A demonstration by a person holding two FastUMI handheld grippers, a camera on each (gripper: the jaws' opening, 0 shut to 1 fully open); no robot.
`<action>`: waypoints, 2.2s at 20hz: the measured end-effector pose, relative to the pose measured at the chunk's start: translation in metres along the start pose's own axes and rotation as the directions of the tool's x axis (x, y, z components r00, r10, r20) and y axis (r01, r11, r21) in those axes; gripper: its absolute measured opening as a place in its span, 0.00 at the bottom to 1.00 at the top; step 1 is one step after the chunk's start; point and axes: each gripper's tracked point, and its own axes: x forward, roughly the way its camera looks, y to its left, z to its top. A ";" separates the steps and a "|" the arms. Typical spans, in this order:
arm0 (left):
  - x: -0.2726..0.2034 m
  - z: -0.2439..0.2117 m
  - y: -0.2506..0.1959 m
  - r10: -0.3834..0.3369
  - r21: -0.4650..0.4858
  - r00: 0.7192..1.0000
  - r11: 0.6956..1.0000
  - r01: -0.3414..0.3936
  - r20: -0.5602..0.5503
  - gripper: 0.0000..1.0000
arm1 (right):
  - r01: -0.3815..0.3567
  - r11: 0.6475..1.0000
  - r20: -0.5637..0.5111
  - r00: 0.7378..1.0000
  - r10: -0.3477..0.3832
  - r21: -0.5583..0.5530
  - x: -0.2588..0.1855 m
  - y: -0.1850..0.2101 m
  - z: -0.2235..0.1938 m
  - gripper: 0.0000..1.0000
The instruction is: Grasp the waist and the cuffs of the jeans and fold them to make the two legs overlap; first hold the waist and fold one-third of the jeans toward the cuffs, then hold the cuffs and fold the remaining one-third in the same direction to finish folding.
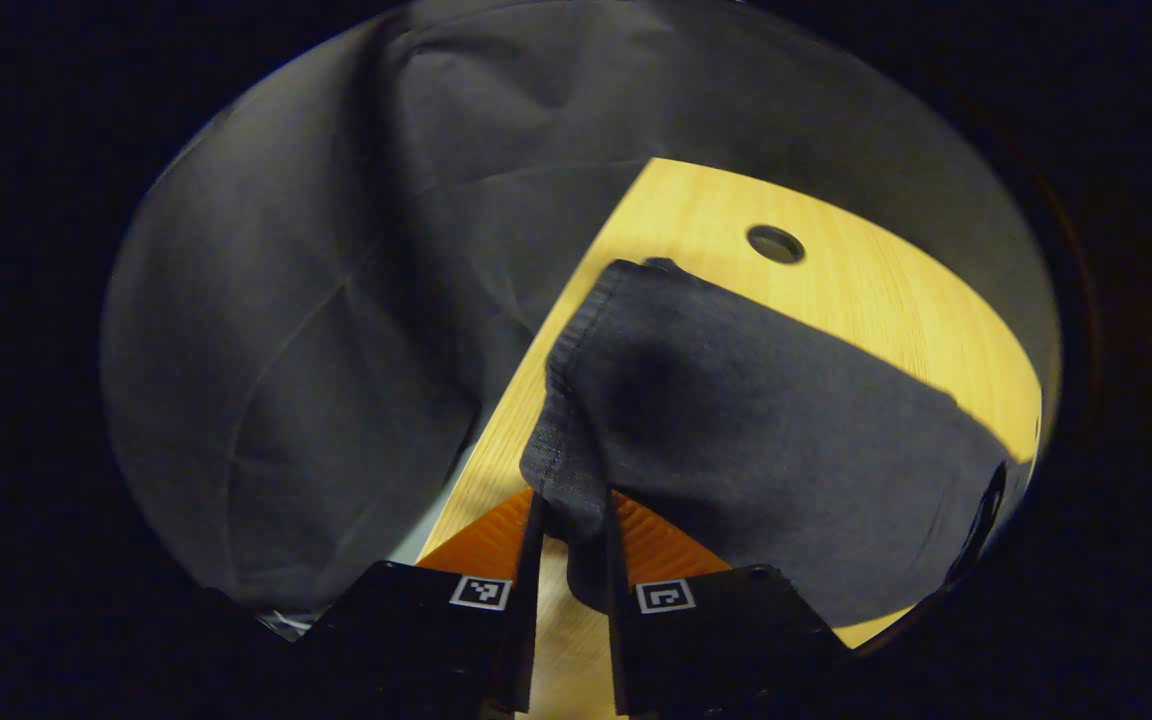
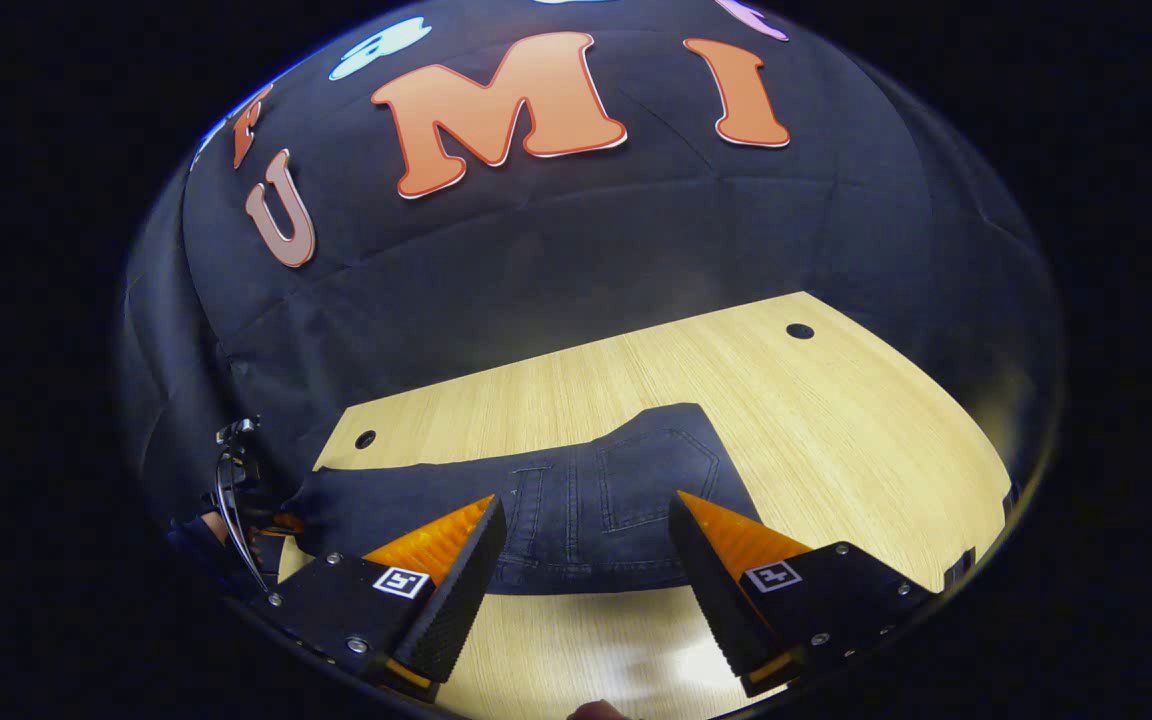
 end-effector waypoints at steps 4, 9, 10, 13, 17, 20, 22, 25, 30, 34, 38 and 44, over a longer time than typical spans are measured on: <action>-0.011 0.015 -0.006 -0.121 -0.101 0.991 0.987 0.126 0.049 0.04 | 0.009 1.000 0.006 1.000 -0.009 0.007 -0.008 -0.003 0.001 0.99; -0.029 0.054 -0.024 -0.263 -0.191 0.940 0.933 0.305 0.217 0.04 | 0.033 0.999 0.019 0.999 -0.033 0.013 -0.019 -0.007 0.009 0.99; -0.039 0.061 -0.033 -0.287 -0.210 0.926 0.917 0.339 0.246 0.04 | 0.032 0.999 0.023 0.999 -0.032 0.014 -0.020 -0.008 0.011 0.99; -0.063 0.072 -0.049 -0.342 -0.238 0.890 0.877 0.418 0.302 0.04 | 0.004 1.000 0.032 0.999 -0.005 0.011 -0.024 -0.005 0.015 0.99; -0.128 0.084 -0.060 -0.379 -0.225 0.847 0.849 0.479 0.374 0.04 | -0.035 0.999 0.038 0.999 0.035 -0.004 -0.024 -0.009 0.026 0.99; -0.168 0.095 -0.089 -0.413 -0.208 0.811 0.824 0.526 0.415 0.04 | -0.039 0.998 0.079 0.996 0.043 -0.045 -0.028 -0.020 0.043 0.99; -0.196 0.101 -0.112 -0.429 -0.177 0.787 0.819 0.545 0.443 0.04 | -0.047 0.996 0.111 0.992 0.055 -0.073 -0.032 -0.029 0.055 0.99; -0.228 0.104 -0.144 -0.449 -0.132 0.762 0.816 0.562 0.467 0.04 | -0.053 0.995 0.136 0.989 0.064 -0.090 -0.034 -0.045 0.069 0.99; -0.273 0.104 -0.204 -0.486 -0.057 0.734 0.815 0.576 0.474 0.04 | -0.073 0.993 0.150 0.985 0.086 -0.087 -0.033 -0.069 0.081 0.98; -0.297 0.101 -0.250 -0.518 -0.005 0.721 0.811 0.585 0.460 0.04 | -0.086 0.992 0.150 0.984 0.099 -0.094 -0.031 -0.086 0.084 0.98; -0.308 0.094 -0.300 -0.543 0.034 0.721 0.808 0.589 0.431 0.04 | -0.101 0.991 0.153 0.982 0.113 -0.088 -0.031 -0.104 0.089 0.99; -0.326 0.070 -0.381 -0.599 0.109 0.708 0.787 0.608 0.374 0.04 | -0.106 0.991 0.163 0.980 0.118 -0.080 -0.033 -0.139 0.097 0.98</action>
